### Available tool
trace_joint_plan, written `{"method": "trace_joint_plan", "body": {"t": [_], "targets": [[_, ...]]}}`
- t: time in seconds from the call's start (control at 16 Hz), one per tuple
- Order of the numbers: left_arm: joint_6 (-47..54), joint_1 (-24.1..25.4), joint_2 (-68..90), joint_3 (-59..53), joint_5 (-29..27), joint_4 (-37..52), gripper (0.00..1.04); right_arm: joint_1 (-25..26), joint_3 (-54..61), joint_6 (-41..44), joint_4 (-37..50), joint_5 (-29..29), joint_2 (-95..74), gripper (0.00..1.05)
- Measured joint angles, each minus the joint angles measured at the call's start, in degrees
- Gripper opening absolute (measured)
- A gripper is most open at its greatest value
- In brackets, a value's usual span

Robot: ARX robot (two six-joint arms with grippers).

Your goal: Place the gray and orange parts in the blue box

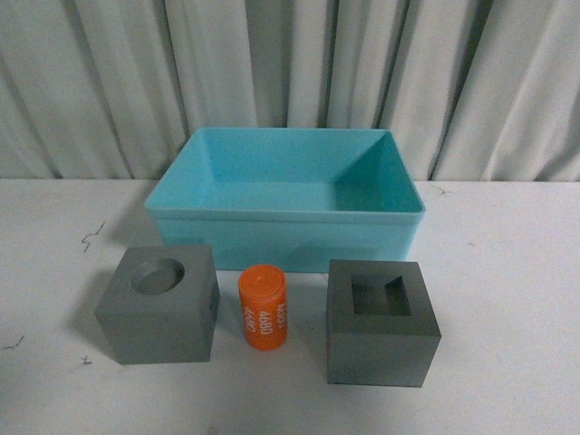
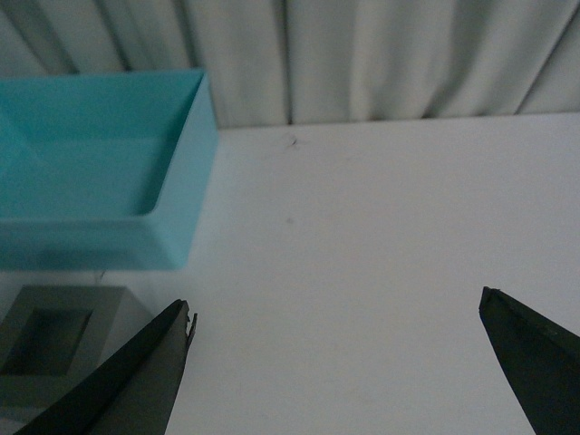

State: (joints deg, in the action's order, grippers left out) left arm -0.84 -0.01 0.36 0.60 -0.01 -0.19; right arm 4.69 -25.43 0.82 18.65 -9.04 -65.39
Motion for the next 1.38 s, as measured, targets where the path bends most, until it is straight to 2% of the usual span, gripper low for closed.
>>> {"method": "trace_joint_plan", "body": {"t": [0.19, 0.44, 0.56, 0.75, 1.38], "targets": [[0.0, 0.0, 0.0, 0.0, 0.0, 0.0, 0.98, -10.32, -3.26, -3.23, 6.6, 3.5, -12.63, 0.98], [0.0, 0.0, 0.0, 0.0, 0.0, 0.0, 0.98, -19.04, -8.87, -7.06, 9.42, 7.5, -25.14, 0.98], [-0.02, 0.0, 0.0, 0.0, 0.0, 0.0, 0.98, -22.8, -12.94, -12.76, 10.14, 9.66, -36.06, 0.98], [0.0, 0.0, 0.0, 0.0, 0.02, 0.0, 0.98, -24.59, -14.95, -13.79, 9.88, 9.66, -38.62, 0.98], [0.0, 0.0, 0.0, 0.0, 0.0, 0.0, 0.98, -25.4, -18.21, -16.48, 9.6, 10.67, -45.31, 0.98]]}}
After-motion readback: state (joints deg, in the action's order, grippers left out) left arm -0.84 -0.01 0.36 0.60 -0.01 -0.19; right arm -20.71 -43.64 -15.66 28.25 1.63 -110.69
